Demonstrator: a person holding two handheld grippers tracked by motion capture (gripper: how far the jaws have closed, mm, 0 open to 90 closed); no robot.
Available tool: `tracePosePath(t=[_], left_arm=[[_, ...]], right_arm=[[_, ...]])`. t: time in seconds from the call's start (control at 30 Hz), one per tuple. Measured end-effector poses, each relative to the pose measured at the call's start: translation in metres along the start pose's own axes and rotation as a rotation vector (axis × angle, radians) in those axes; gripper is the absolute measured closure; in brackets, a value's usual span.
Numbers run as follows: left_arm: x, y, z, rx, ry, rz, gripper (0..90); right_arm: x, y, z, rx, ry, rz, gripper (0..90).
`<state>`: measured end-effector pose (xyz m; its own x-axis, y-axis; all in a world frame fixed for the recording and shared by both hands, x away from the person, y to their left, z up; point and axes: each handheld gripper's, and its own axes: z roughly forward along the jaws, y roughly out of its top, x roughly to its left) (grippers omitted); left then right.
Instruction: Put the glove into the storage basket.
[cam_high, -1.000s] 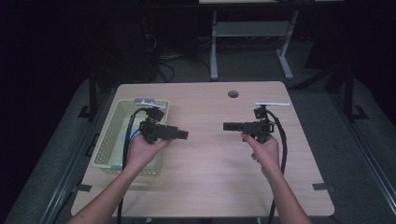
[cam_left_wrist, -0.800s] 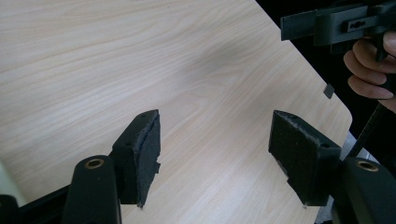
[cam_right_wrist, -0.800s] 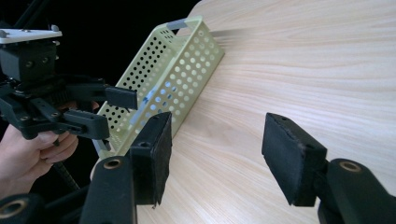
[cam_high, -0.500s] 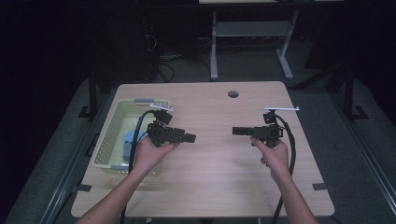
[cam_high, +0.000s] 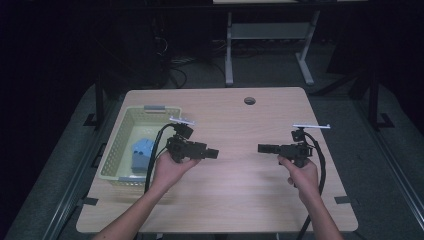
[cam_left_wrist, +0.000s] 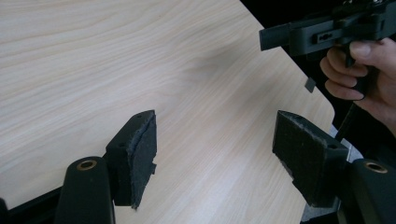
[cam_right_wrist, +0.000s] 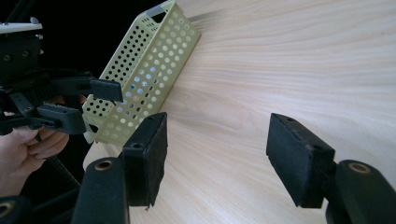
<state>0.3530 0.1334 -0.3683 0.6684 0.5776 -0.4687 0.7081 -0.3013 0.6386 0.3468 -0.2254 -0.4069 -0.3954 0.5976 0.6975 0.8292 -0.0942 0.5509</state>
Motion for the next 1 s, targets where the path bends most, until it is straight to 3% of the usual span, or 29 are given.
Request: tracePosePath(t=[0.3,0.67,1.0], left_arm=[[-0.006,-0.010,0.012,0.022,-0.020,0.010,27.9],[-0.011,-0.022,0.016,-0.008,-0.042,0.031,25.9],[-0.012,-0.034,0.024,-0.004,-0.059,0.026,25.5]], right_arm=[[-0.012,-0.015,-0.010,-0.007,-0.017,0.029,37.5],[-0.017,-0.026,-0.019,-0.018,-0.028,0.039,36.6],[-0.031,-0.043,-0.029,-0.021,-0.038,0.057,36.1]])
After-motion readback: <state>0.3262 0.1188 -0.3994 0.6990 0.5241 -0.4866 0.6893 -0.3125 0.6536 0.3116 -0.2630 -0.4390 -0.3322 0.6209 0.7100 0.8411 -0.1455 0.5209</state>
